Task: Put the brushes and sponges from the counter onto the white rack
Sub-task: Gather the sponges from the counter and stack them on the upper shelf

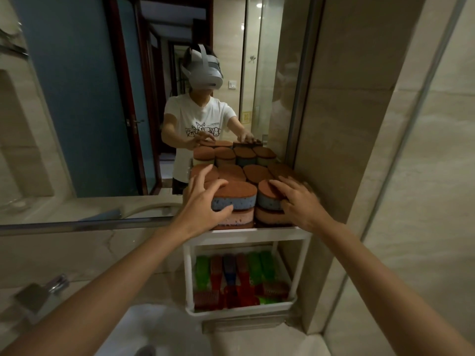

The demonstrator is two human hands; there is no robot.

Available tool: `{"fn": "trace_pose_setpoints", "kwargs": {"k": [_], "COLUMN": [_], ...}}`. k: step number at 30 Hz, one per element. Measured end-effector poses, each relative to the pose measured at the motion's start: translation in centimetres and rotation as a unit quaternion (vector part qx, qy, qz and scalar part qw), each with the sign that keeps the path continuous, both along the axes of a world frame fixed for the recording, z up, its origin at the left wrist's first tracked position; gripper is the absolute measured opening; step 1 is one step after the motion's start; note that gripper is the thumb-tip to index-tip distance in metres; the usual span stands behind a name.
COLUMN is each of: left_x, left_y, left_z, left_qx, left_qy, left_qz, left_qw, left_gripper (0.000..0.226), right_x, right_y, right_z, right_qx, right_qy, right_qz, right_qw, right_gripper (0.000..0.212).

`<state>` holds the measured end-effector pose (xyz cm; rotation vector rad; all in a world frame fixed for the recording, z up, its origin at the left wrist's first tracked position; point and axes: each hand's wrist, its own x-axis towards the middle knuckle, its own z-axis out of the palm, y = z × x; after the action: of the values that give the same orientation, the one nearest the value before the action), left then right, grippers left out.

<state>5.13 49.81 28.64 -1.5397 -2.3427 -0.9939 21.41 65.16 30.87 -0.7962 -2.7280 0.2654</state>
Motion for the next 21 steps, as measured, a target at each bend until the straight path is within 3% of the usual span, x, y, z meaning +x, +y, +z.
{"fn": "trace_pose_setpoints", "kwargs": {"k": [2,6,9,21], "left_x": [0.1,0.0,0.0,0.5], "left_y": [-0.4,-0.9,-1.0,-0.9], "left_z": [-0.4,-0.9,-0.9,-1.5], "left_qx": [0.019,0.051,0.055,0.055], "left_qy": [0.017,-0.042,-0.066,-0.113], "left_qz": [0.007,0.053,0.064,0.034], "left_qw": [1.0,0.996,0.994,0.992], "left_gripper": [0.057,0.065,0.069,0.052], "right_x": [0.0,0.3,0.3,-0.3], "right_y": [-0.2,-1.4,-1.6,-1.8], "right_z": [-0.3,-0.6,-1.2,-1.7], "right_qx": [0.02,0.068,0.086,0.118], "right_qy": [-0.005,0.026,-0.006,-0.018], "right_qz": [-0.009,-0.025,-0.019,-0.026], "right_qw": [1.0,0.997,0.996,0.992], "right_gripper": [0.057,0.058,0.059,0.071]}}
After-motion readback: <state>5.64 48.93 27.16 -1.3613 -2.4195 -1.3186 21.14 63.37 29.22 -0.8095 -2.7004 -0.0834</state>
